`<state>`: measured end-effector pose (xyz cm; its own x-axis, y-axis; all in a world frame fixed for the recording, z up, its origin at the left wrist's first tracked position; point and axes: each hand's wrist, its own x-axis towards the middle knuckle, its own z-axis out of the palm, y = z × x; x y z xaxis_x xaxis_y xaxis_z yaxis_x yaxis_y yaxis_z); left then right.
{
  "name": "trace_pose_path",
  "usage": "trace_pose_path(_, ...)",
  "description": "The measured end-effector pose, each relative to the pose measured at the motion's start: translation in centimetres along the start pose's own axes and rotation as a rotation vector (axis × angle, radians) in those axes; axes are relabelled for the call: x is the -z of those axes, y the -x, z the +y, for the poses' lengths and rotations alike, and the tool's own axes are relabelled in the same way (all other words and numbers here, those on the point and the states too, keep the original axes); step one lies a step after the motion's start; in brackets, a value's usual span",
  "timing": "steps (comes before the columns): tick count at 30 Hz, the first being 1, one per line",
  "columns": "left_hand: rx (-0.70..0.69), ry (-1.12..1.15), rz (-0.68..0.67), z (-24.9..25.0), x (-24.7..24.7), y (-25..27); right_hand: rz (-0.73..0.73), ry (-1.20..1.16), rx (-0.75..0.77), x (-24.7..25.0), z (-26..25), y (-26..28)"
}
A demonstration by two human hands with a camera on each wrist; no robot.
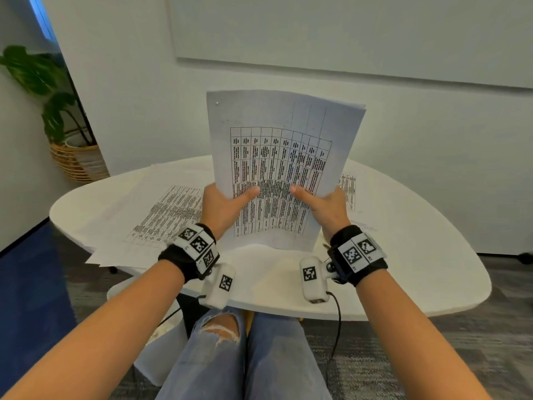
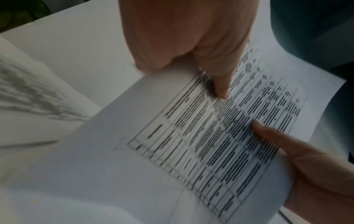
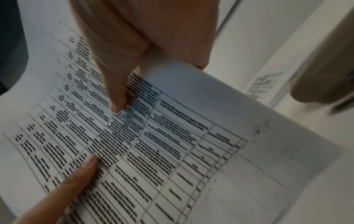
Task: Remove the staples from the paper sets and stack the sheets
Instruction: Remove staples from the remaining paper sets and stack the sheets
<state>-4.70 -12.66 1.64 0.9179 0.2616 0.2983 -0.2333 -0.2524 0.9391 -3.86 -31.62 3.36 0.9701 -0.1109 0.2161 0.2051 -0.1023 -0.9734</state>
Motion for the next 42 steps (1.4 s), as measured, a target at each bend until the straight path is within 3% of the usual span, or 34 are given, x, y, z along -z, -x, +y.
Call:
trace_pose_path(4, 0.019, -0.035, 0.000, -2.4, -0.3, 0.8, -0.003, 0.035, -0.009, -0.2, 1.8, 0.8)
trace_pose_path(8, -0.012, -0.097, -0.007, -2.2, 0.0, 0.5, -0.054, 0.246, -0.073, 1.0, 3.1, 0.9)
trace_pose_path(12, -0.019, -0.181, -0.026, -1.3, 1.1, -0.5, -0.122, 0.802, -0.013, 4.5, 4.0, 0.1)
trace_pose_path(14, -0.026, -0.233, -0.039, -0.9, 1.4, -0.7, -0.128, 1.159, -0.144, 6.4, 4.1, 0.0)
trace_pose_path(16, -0.032, -0.290, -0.077, -0.5, 1.4, -0.6, -0.177, 1.332, -0.314, 8.2, 4.7, -0.2)
trace_pose_path(18, -0.023, -0.352, -0.131, -0.2, 1.4, -0.4, -0.245, 1.332, -0.376, 9.3, 5.5, -0.5)
trace_pose_path(24, 0.027, -0.446, -0.305, 0.6, 1.7, -0.2, -0.299, 1.262, -0.371, 10.6, 6.3, -0.1)
trace_pose_path(29, 0.138, -0.539, -0.392, 0.1, 1.8, -0.4, -0.340, 1.375, -0.422, 10.8, 7.6, 0.5)
trace_pose_path(33, 0.247, -0.563, -0.452, -0.2, 2.4, -0.4, -0.138, 1.180, -0.459, 11.8, 7.1, 0.4)
trace_pose_path(35, 0.267, -0.606, -0.491, -0.3, 2.8, -0.4, 0.104, 0.972, -0.334, 12.4, 5.9, 0.2)
trace_pose_path(38, 0.240, -0.698, -0.536, -0.2, 2.8, 0.2, 0.439, 0.486, -0.003, 12.2, 3.5, 0.2)
trace_pose_path(42, 0.144, -0.833, -0.605, 0.5, 1.6, 1.6, 0.414, -0.080, 0.257, 10.0, -0.6, 0.4)
